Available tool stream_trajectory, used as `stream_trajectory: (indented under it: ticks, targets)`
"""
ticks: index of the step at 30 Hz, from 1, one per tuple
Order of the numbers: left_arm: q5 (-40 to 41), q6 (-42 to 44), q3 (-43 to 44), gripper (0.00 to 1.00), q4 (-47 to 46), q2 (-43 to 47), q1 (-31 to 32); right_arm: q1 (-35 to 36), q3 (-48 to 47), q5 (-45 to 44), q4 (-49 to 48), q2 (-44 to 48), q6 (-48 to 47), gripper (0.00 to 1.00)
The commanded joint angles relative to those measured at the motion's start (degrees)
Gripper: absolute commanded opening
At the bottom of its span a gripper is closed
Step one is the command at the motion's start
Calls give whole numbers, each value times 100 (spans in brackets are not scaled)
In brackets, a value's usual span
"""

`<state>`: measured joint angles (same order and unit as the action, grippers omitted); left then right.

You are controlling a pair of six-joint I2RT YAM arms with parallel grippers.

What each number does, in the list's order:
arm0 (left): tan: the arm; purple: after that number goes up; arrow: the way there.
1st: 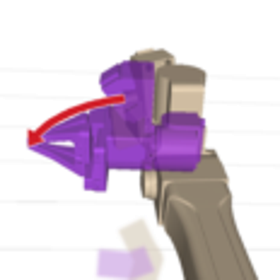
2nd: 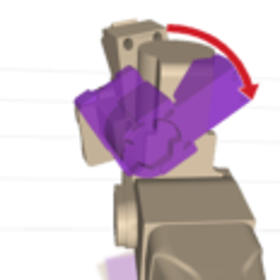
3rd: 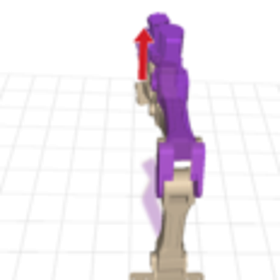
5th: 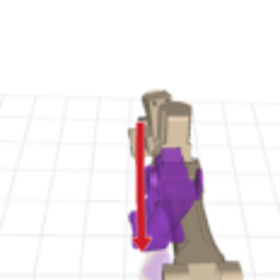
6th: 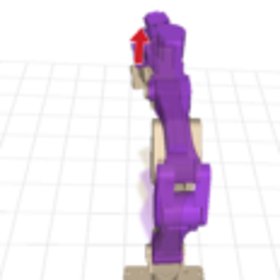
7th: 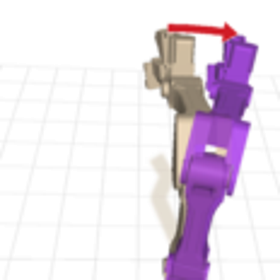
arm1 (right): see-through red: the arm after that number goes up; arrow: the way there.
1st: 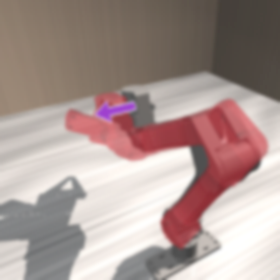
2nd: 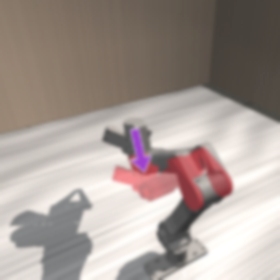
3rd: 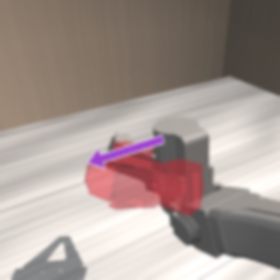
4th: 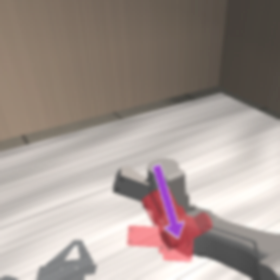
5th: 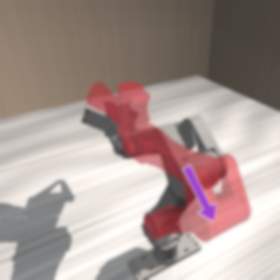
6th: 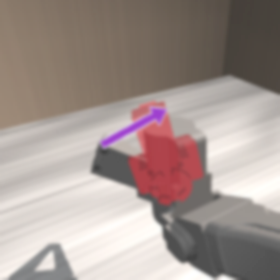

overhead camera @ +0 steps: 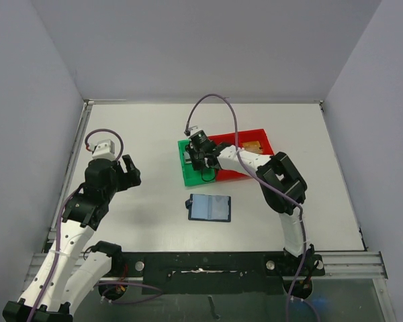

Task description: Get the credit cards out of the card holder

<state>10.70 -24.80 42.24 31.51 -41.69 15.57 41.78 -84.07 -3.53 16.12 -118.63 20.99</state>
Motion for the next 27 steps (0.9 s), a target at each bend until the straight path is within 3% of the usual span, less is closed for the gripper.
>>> stream_trajectory:
  ticks: [1, 27]
  targets:
    - [-70, 21, 73, 76, -242, 22, -52, 57, -439, -329, -22, -104, 136, 11]
    - [-77, 32, 65, 76, -251, 13, -56, 344, -1041, -1370, 357, -474, -86, 16]
